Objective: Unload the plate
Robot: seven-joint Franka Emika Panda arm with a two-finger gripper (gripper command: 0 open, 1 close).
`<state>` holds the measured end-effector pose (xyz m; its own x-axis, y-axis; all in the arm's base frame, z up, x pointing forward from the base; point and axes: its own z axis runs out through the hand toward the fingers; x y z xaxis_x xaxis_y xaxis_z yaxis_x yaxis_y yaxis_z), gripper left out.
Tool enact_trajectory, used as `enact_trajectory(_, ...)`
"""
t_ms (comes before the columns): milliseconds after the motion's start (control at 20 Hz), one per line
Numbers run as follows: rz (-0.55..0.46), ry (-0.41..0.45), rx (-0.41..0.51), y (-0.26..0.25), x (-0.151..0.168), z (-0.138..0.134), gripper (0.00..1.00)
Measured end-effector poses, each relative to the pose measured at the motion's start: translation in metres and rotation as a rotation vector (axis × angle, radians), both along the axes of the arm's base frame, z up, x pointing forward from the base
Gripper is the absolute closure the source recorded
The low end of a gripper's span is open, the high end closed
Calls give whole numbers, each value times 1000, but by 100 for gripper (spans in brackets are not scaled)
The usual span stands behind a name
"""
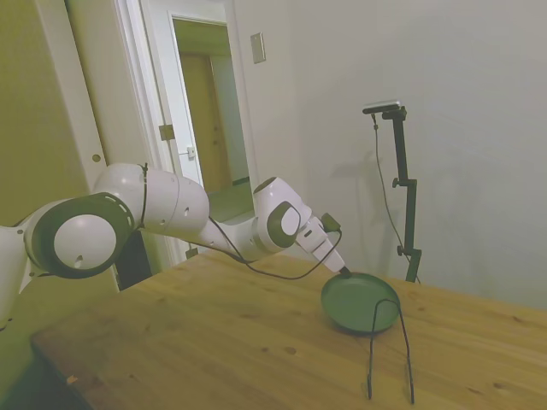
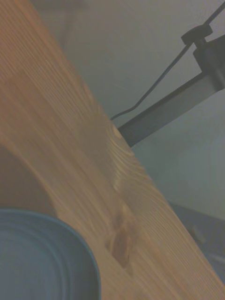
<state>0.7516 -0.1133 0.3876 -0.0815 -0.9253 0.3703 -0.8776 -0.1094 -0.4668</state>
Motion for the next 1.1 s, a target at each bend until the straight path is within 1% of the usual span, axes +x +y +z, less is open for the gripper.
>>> enact_trajectory(350, 5, -4, -3, -2, -1, 6, 0)
enact_trajectory(500, 7, -9, -7, -5, -2, 13, 0)
enact_trajectory(600, 9, -20, -5, -6, -4, 23, 0)
enact_trajectory(700, 22, -43, 7, -5, -7, 44, 0)
enact_trajectory(850, 55, -76, 28, 6, -20, 87, 0)
enact_trajectory(950, 92, -76, 59, 23, -36, 117, 0)
enact_trajectory(1100, 165, -55, 111, 57, -68, 156, 0)
